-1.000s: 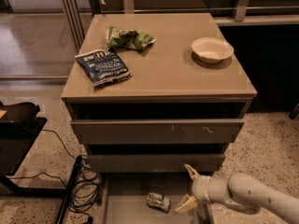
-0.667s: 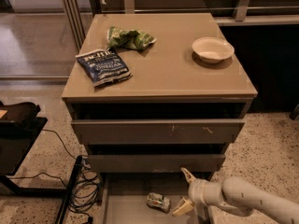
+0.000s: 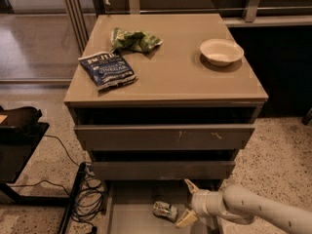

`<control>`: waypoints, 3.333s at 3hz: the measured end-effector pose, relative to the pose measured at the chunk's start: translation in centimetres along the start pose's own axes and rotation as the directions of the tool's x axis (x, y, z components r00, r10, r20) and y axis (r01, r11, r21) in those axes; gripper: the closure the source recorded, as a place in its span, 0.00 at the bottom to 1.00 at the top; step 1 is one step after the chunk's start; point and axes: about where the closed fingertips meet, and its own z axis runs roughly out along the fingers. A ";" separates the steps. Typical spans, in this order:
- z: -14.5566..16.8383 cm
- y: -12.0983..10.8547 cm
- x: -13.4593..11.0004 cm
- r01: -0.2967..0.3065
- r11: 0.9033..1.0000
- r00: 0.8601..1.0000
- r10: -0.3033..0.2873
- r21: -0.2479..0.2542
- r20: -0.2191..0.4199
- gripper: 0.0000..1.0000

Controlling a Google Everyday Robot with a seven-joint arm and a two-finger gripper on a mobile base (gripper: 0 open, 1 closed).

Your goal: Pick 7up can from bottom drawer and place on counter

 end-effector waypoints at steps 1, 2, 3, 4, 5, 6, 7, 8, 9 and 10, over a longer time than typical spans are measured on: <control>1.5 0.8 1.0 -0.022 0.999 1.000 0.022 -0.027 -0.013 0.00; 3.8 1.4 3.1 -0.055 0.998 0.998 0.053 -0.043 -0.044 0.00; 6.0 1.8 5.1 -0.082 0.995 0.995 0.080 -0.049 -0.052 0.00; 8.4 2.1 6.9 -0.098 0.994 0.994 0.095 -0.054 -0.044 0.00; 10.8 2.1 8.7 -0.115 0.992 0.993 0.113 -0.055 -0.045 0.00; 13.2 1.9 10.4 -0.137 0.989 0.990 0.135 -0.060 -0.048 0.00; 15.5 1.6 11.6 -0.158 0.986 0.987 0.156 -0.061 -0.045 0.00; 17.4 1.1 12.0 -0.171 0.984 0.985 0.170 -0.057 -0.030 0.00; 17.4 1.0 12.1 -0.172 0.984 0.985 0.170 -0.054 -0.030 0.18; 17.4 1.0 12.1 -0.172 0.984 0.985 0.170 -0.054 -0.030 0.42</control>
Offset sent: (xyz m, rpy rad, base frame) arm -0.0092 0.0152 -0.0865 -0.0421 0.1309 -0.0204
